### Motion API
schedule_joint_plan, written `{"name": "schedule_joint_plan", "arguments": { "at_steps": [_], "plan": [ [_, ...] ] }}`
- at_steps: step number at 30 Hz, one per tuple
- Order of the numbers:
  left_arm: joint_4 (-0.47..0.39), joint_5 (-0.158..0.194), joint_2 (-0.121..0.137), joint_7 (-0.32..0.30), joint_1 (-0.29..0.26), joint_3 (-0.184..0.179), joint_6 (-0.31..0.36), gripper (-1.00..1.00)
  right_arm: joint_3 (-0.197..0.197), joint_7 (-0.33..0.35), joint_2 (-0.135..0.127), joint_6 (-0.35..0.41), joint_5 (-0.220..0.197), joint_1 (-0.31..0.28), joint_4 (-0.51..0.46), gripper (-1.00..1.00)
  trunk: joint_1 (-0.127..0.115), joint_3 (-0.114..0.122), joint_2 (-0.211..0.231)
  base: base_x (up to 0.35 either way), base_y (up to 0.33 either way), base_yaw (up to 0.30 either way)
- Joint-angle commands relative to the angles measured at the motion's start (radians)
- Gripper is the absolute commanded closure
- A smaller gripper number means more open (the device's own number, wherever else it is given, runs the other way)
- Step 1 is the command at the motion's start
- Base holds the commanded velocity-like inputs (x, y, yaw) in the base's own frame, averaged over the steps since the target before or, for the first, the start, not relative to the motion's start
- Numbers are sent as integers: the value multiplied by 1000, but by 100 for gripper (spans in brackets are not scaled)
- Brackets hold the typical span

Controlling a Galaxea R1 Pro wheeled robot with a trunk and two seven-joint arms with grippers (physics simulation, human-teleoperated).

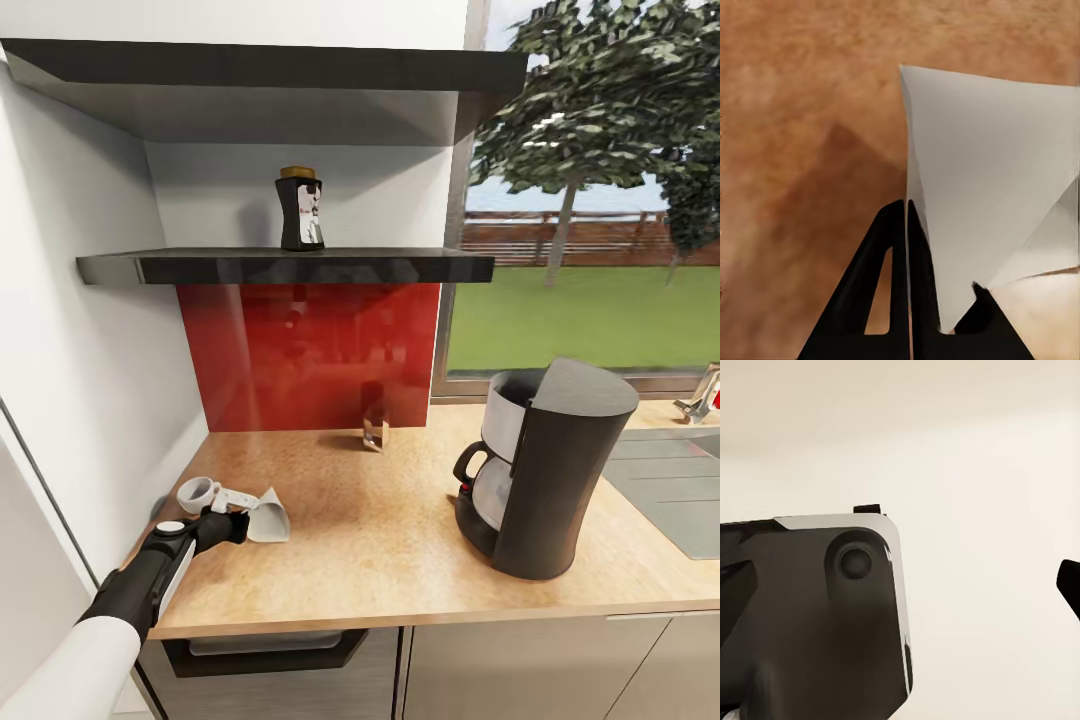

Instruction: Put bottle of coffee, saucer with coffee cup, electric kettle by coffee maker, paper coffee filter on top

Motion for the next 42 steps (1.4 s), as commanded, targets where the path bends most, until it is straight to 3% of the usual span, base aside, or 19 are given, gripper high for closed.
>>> {"name": "schedule_joint_plan", "arguments": {
  "at_steps": [1, 6, 8, 12, 13, 15, 18, 20, 24, 28, 32, 36, 40, 42],
  "plan": [
    [-4, -9, -1, -10, 0, 5, 4, 100, 1, 1, 0, -4, -10, 0, 1, -100, 0, 0, -1, 0, 0, 0],
    [-13, -7, 0, -16, -10, 6, 16, 100, 1, 1, 0, -4, -10, 0, 1, -100, 0, 0, -1, 0, 0, 0],
    [-26, 9, 0, -16, -31, 6, 39, 100, 2, 1, 1, -4, -11, 0, 1, -100, 0, 0, -1, 0, 0, 0],
    [-50, 74, 4, -18, -103, 5, 159, 100, 1, 1, 1, -4, -12, 0, -1, -100, 0, 0, -1, 0, 0, 0],
    [-56, 114, 7, -22, -145, 3, 227, 100, 0, 1, 2, -4, -12, 0, -2, -100, 0, 0, -1, 0, 0, 0],
    [-58, 139, 10, -58, -192, 0, 277, 100, 0, 1, 2, -4, -12, 0, -3, -100, 0, 0, -1, 0, 0, 0],
    [-56, 145, 12, -121, -233, -2, 330, 100, 0, 1, 2, -5, -12, 0, -5, -100, 0, 0, -1, 0, 0, 0],
    [-56, 146, 19, -191, -277, -3, 415, 100, 0, 1, 2, -5, -13, 0, -7, -100, 0, 0, -1, 0, 0, 0],
    [-57, 145, 48, -312, -352, -5, 547, 100, -1, 2, 1, -5, -13, 0, -17, -100, 0, 0, -1, 0, 0, 0],
    [-54, 145, 68, -385, -411, -7, 635, 100, -2, 2, 1, -5, -13, 0, -35, -100, 0, 0, -1, 0, 0, 0],
    [-48, 144, 76, -420, -459, -13, 682, 100, -2, 3, 2, -5, -14, 0, -39, -100, 0, 0, -1, 0, 0, 0],
    [-38, 147, 75, -429, -489, -47, 708, 100, -3, 3, 2, -4, -15, 0, -39, -100, 0, 0, -1, 0, 0, 0],
    [-1, 150, 71, -431, -496, -48, 714, 100, -4, 2, 2, -4, -15, 0, -39, -100, 0, 0, -1, 0, 0, 0],
    [35, 151, 63, -432, -509, -29, 716, 100, -5, 2, 2, -4, -16, 0, -40, -100, 0, 0, -1, 0, 0, 0]
  ]
}}
